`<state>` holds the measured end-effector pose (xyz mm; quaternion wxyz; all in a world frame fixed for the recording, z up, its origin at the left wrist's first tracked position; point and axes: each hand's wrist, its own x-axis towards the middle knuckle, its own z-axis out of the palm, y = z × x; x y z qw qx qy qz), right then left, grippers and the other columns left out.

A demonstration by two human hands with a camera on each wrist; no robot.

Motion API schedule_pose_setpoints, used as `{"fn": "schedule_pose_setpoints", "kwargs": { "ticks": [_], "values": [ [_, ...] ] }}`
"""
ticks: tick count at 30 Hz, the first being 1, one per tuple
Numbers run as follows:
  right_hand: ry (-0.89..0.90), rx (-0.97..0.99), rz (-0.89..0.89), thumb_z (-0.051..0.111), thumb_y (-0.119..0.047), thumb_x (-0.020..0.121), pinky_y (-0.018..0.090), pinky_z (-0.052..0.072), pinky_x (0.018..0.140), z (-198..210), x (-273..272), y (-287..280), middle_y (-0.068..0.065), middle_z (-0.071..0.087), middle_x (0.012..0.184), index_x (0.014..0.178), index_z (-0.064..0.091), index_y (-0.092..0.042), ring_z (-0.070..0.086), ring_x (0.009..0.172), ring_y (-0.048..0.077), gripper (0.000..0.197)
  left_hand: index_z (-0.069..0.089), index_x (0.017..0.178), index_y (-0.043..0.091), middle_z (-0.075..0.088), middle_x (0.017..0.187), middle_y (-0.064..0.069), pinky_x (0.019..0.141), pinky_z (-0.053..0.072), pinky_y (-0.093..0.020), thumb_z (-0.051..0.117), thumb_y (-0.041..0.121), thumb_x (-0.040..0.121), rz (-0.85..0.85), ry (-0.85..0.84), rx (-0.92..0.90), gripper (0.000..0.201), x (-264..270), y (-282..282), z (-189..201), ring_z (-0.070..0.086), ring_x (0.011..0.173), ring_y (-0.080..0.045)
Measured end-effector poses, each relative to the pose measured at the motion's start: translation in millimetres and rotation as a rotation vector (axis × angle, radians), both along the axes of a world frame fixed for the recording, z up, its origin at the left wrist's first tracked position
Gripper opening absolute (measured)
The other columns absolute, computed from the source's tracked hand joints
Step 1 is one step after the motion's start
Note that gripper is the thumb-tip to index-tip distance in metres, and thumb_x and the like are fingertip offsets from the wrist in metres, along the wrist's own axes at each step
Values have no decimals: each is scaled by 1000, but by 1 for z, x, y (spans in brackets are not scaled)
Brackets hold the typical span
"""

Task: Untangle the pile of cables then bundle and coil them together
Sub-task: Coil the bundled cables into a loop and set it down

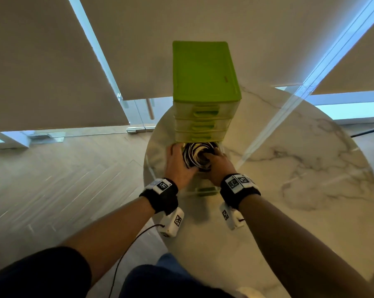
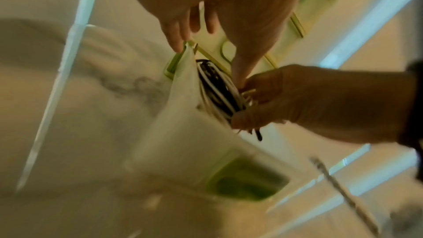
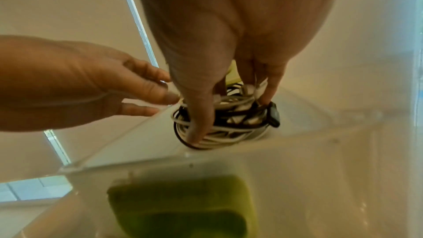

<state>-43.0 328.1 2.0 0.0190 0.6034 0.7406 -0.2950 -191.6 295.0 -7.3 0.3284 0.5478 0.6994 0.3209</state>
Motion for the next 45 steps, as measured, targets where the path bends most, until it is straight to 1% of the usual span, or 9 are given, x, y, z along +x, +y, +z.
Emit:
{"fn": "schedule_pose_setpoints", "kwargs": {
  "ticks": [6, 10, 13, 17, 25, 28, 34, 42, 45],
  "values": [
    [418, 222, -535, 71, -28, 78, 41, 38, 106, 0, 11, 1, 14, 48, 136, 137, 51, -19, 44, 126, 31, 62, 24, 146, 19, 36, 144, -9, 108, 34, -35, 90, 28, 60, 224, -199, -138, 109, 3, 40, 7, 38, 132, -25],
    [698, -155, -815, 71, -40, 80, 49, 39, 108, -3, 12, 20, 13, 37, 148, 149, 29, -21, 41, 133, 32, 82, 30, 145, 17, 47, 137, -10, 106, 39, -40, 90, 24, 58, 205, -181, -152, 106, -1, 57, -3, 45, 126, -28],
    [955, -372, -871, 67, -29, 87, 40, 48, 98, -5, 14, 30, 11, 60, 129, 139, 48, -9, 57, 119, 29, 58, 32, 143, 14, 47, 135, -11, 106, 40, -43, 90, 22, 57, 190, -182, -160, 104, -8, 61, -11, 46, 125, -30],
    [562, -186, -758, 60, -26, 93, 31, 52, 87, -13, 19, 35, 6, 68, 114, 125, 63, -11, 63, 98, 21, 36, 32, 143, 14, 46, 136, -10, 106, 39, -40, 90, 19, 59, 188, -159, -169, 102, -11, 64, -16, 46, 124, -29],
    [278, -111, -874, 70, -42, 79, 33, 51, 68, -7, 8, 48, 12, 70, 92, 93, 69, -8, 63, 78, 32, 36, 33, 141, 13, 46, 135, -10, 103, 40, -39, 89, 19, 59, 233, -81, -186, 100, -5, 68, -9, 47, 124, -31],
    [222, -126, -782, 63, -48, 84, 32, 45, 68, -1, 8, 47, 14, 68, 105, 107, 63, -9, 60, 81, 30, 46, 31, 142, 13, 46, 136, -10, 102, 40, -40, 87, 23, 63, 205, -58, -178, 97, -7, 67, -6, 47, 124, -32],
    [114, -71, -164, 80, -41, 73, 39, 42, 103, 12, 23, -3, 12, 32, 141, 148, 29, -28, 49, 120, 31, 92, 21, 149, 14, 42, 144, -11, 106, 38, -43, 84, 30, 68, 148, -15, -154, 104, -13, 67, -5, 43, 129, -33],
    [-85, 143, -131, 58, -34, 92, 40, 49, 78, -4, 8, 4, 13, 46, 114, 139, 48, -26, 58, 90, 36, 49, 41, 132, 11, 57, 125, -13, 86, 45, -36, 83, 45, 67, 100, 63, -155, 84, -20, 77, -3, 56, 112, -33],
    [-122, 149, -130, 54, -38, 94, 39, 48, 74, -7, 9, 7, 11, 45, 115, 143, 43, -32, 59, 90, 36, 50, 42, 133, 14, 57, 128, -10, 96, 46, -39, 86, 41, 64, 16, -3, -217, 86, -30, 78, 5, 55, 117, -28]
  ]
}}
